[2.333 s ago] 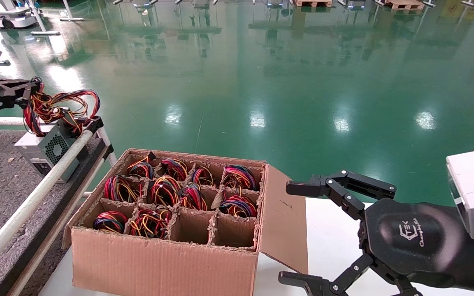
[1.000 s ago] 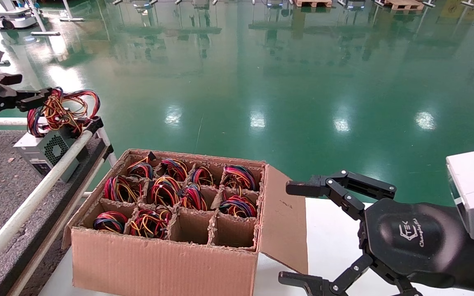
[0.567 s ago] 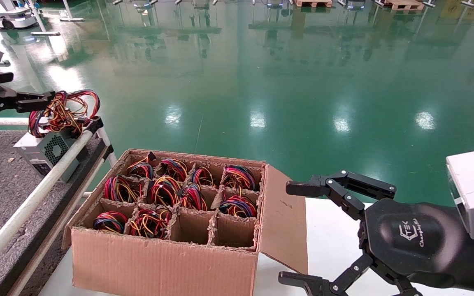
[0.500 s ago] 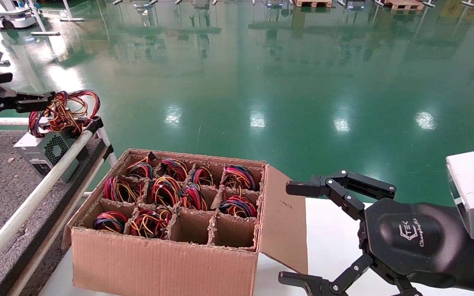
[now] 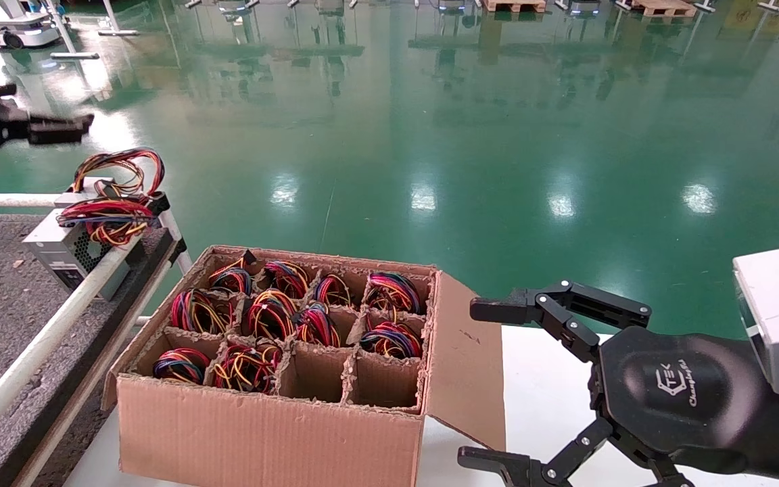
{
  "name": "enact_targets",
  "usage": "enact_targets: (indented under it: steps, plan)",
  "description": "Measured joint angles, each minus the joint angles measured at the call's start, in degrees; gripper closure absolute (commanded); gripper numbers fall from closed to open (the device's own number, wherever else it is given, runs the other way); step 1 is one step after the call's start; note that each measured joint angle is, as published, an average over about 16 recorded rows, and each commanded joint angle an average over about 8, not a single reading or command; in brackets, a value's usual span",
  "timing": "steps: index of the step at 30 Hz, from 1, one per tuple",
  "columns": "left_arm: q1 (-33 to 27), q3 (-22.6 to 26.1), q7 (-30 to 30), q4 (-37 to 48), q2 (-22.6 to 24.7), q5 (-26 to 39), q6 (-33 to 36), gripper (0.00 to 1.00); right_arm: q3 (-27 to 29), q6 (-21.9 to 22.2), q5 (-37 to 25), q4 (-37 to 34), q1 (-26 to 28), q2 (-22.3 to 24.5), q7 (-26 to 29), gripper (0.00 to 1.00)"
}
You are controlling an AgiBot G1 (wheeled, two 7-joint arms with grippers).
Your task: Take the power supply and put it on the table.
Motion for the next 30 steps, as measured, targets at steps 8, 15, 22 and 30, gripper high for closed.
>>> enact_targets:
  steps: [8,15,22,30]
  plan:
    - [5.02,-2.98,4.46,-12.96,-0.29,-6.78,-3.89,0.0,-0.02,0.01,0.01,0.0,0.0,0.01,-0.01,0.0]
    - [8.43,-5.79,6.88,-24.03,-0.21,-12.17,-6.06,0.0,-0.03,0.01,0.02,0.0,0.01,0.01,-0.02,0.0]
    - [9.52,-7.54,5.08,-30.57,-0.25,-14.83,-5.49,0.0,-0.04,0.02,0.01,-0.02,0.01,0.01,-0.02,0.0]
    - [13.05,-8.75,-0.55,-37.9,-2.34,-15.79,-1.26,0.0,-0.05,0.02,-0.01,-0.04,0.01,0.02,-0.03,0.0]
